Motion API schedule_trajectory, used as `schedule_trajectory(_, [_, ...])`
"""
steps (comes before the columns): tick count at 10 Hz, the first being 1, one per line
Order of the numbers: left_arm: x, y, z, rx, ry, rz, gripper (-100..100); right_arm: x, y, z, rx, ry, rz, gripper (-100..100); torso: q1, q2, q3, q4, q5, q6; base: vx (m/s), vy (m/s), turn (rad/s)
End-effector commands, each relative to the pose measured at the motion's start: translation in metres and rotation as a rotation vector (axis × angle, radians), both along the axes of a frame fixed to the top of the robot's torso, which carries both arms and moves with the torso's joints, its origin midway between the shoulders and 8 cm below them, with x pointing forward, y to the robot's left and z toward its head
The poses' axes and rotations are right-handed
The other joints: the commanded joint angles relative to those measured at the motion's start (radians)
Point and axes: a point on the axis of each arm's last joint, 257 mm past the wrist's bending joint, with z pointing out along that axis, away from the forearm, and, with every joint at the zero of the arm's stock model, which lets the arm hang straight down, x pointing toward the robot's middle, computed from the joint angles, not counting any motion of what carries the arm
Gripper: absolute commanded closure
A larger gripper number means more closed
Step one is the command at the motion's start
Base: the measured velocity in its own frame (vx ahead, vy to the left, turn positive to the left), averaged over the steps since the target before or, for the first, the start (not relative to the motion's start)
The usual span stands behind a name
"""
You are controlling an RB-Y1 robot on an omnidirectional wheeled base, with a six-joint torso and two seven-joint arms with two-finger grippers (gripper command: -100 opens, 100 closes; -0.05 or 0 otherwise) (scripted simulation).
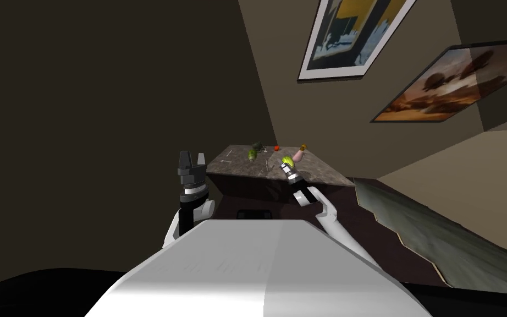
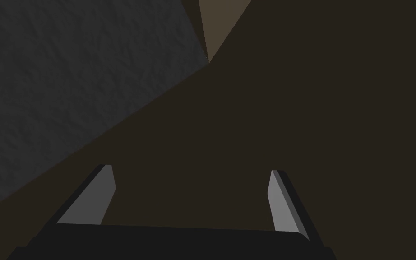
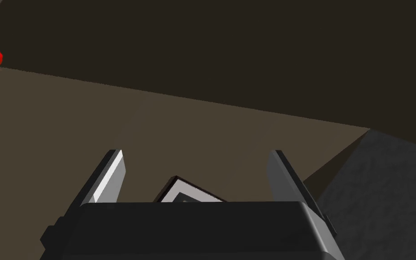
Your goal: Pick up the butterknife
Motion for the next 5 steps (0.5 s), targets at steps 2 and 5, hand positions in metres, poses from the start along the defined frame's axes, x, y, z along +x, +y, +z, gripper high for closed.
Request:
schedule_trajectory(2, [0.0,0.0,0.0,0.0,0.0,0.0,0,0.013,-0.011,-0.035,-0.082,0.104,-0.016,-100,0.001,0.0,0.0,0.0,0.0,-0.001,-0.003,0.024,0.212])
schedule_trajectory(5, [0.0,0.0,0.0,0.0,0.0,0.0,0,0.022,-0.028,-0.069,-0.162,0.203,-0.039,-100,0.001,-0.001,-0.001,0.0,0.0,0.0,0.01,0.03,0.143])
